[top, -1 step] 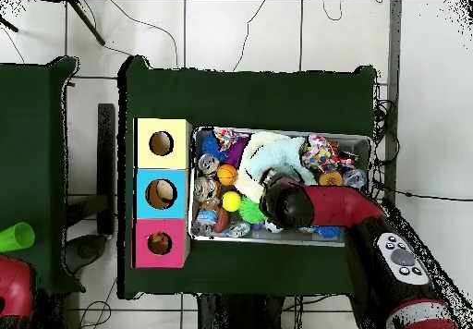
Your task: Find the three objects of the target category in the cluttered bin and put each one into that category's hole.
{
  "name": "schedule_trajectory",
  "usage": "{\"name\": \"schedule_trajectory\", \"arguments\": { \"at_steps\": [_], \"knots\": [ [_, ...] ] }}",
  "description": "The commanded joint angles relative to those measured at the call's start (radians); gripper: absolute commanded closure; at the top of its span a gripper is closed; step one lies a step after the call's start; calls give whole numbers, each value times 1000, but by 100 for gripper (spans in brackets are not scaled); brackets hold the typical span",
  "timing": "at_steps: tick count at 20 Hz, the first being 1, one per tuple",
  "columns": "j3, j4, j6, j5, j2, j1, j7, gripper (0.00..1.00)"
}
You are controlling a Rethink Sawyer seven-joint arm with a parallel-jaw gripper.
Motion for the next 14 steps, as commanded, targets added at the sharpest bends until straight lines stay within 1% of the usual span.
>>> {"name": "schedule_trajectory", "arguments": {
  "at_steps": [1, 2, 4, 8, 10, 12, 14],
  "knots": [
    [7, 36, 184, 165, -95, 72, 146, 0],
    [-2, 25, 211, 184, -104, 88, 147, 0],
    [-22, -4, 239, 213, -99, 121, 156, 0],
    [-77, -57, 250, 264, -72, 209, 215, 0],
    [-100, -70, 242, 285, -59, 236, 220, 0],
    [-101, -56, 195, 293, -42, 229, 199, 0],
    [-92, -17, 127, 290, -30, 196, 156, 0]
  ]
}}
